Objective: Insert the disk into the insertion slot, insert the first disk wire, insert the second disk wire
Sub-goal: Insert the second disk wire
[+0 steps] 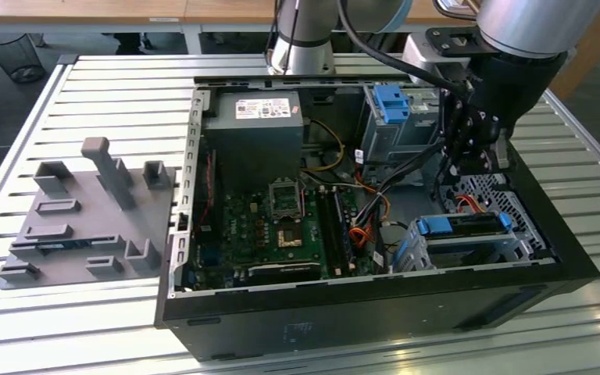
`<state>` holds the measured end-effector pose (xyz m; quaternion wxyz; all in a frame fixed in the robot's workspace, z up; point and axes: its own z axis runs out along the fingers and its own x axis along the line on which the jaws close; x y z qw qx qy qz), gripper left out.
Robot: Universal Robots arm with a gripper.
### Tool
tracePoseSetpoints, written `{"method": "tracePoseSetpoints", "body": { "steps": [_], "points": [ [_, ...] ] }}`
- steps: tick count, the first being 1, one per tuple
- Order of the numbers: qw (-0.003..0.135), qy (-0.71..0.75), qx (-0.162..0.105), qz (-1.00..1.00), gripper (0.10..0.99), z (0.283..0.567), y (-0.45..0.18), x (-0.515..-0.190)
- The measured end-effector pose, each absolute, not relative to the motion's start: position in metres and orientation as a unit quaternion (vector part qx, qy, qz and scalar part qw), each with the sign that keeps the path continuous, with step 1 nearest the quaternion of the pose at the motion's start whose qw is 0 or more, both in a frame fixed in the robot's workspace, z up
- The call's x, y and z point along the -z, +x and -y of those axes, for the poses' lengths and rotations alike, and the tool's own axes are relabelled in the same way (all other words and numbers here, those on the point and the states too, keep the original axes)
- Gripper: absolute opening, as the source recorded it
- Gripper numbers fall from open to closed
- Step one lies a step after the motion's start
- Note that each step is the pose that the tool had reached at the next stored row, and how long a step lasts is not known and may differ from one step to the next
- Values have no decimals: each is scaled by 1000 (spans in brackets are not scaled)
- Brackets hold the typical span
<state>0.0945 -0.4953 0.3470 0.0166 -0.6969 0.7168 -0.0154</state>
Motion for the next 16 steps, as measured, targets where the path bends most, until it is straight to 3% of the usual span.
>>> {"method": "tracePoseSetpoints", "body": {
  "steps": [16],
  "points": [
    [21,-697,11,-717,149,510,95,-346]
  ]
}}
